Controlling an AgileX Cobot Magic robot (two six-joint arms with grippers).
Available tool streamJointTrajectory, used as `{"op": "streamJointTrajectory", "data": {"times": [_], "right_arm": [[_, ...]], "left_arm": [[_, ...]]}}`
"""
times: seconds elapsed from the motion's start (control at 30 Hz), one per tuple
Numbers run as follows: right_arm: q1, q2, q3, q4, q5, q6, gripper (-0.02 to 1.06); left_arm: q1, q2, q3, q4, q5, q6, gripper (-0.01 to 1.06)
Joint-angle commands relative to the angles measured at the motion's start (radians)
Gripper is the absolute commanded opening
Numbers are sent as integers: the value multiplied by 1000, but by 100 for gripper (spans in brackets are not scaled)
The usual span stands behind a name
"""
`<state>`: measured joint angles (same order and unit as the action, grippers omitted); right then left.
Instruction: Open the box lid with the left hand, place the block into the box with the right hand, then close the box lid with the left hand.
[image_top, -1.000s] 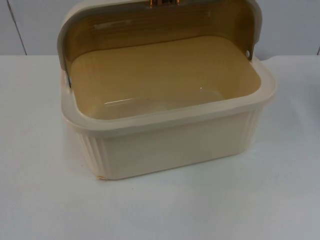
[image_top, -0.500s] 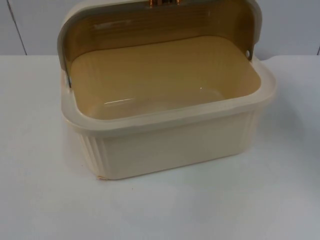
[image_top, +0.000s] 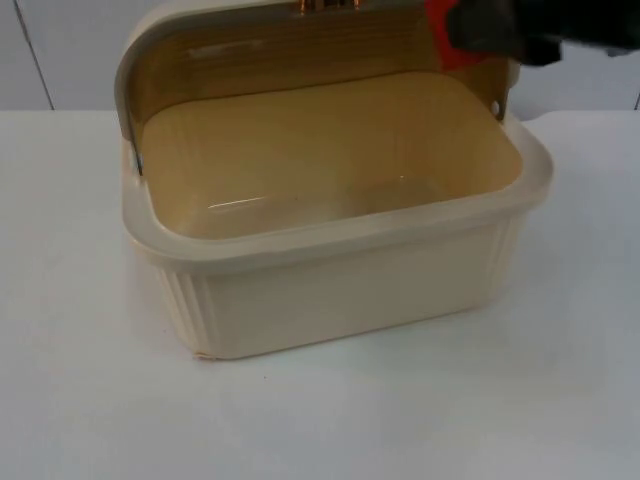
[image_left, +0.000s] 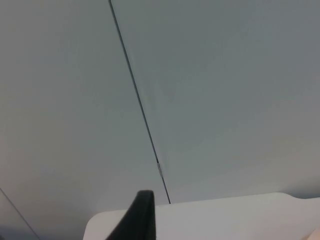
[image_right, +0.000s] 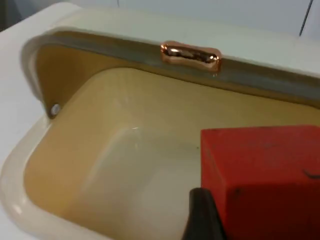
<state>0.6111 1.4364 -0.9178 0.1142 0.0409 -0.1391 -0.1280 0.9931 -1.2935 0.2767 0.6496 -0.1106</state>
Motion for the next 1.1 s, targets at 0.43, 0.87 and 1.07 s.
{"op": "streamJointTrajectory", "data": {"times": [0.43,0.87,1.07], "right_arm": [[4,269,-79,-4,-188,-8,0],[4,451,-160,-6,-186,-11,0],[4,460,-160,-4,-199,-11,19]], "left_arm": [[-6,-8,3,4,-4,1,105],[-6,-8,3,4,0,1,105],[-6,-8,3,8,2,1,105]]}}
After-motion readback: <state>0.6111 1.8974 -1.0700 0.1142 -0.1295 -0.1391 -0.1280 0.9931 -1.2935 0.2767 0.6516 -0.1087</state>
